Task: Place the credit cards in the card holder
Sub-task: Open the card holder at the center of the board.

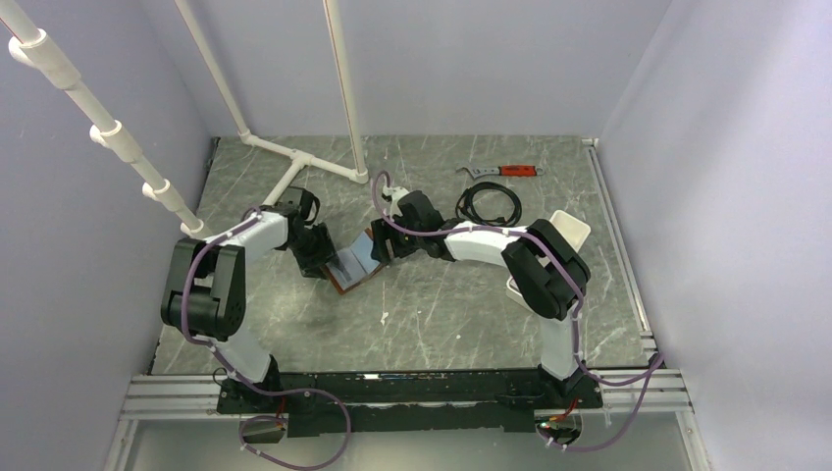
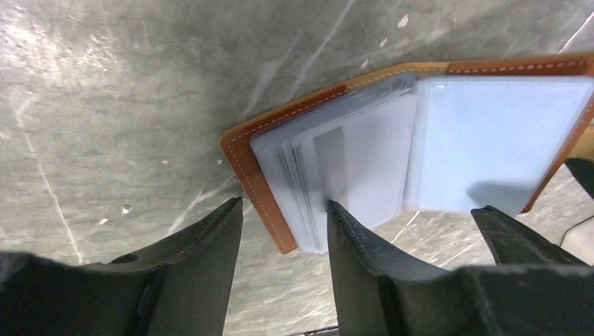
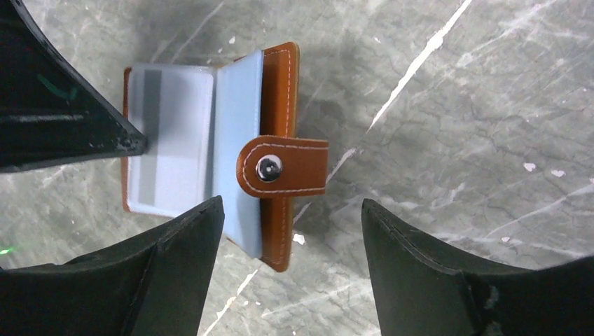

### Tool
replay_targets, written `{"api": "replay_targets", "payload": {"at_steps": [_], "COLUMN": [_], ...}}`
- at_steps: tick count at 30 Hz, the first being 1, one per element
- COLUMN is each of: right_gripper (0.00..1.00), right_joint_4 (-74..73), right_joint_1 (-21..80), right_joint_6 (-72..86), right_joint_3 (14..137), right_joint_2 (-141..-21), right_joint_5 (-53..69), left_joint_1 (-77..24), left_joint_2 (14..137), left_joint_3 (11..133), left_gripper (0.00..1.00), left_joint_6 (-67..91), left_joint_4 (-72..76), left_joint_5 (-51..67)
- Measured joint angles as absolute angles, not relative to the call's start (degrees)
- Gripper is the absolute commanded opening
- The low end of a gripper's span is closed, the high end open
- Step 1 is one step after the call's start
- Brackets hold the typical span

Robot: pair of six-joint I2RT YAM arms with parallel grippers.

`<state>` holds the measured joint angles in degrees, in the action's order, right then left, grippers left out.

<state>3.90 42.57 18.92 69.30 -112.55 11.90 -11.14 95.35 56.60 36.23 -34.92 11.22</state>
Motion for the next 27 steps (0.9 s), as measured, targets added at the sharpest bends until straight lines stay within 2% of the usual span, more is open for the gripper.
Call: {"api": "replay_targets", "payload": {"at_steps": [8,13,21,27], "right_gripper": [0.76,0.76,0.81,0.73], "right_joint_4": [-3.40,-6.37,-8.21,-9.19], "right_joint_1": [41.12,39.03,40.38,42.13], "right_joint_6": [18.74,20.14,20.60,21.21], "right_joint_3": [71.55,73.34,78.61,81.28], "right_joint_2": [-112.09,-110.67,-111.94,-115.83], "right_joint_5": [12.32,15.00,17.23,16.53], "left_joint_1": [-9.72,-9.65,-9.45,-9.45], "left_joint_2": [95.90,96.68,97.38,97.41], "left_joint_3": [57.28,59.02,60.66,61.08], "left_gripper": [0.49,0.44,0.38,0.35], "left_joint_6": [35.05,33.06,30.59,29.61], "left_joint_4": [-35.33,-36.56,-38.22,-38.79], "left_joint_5": [11.81,10.55,9.54,9.17]}}
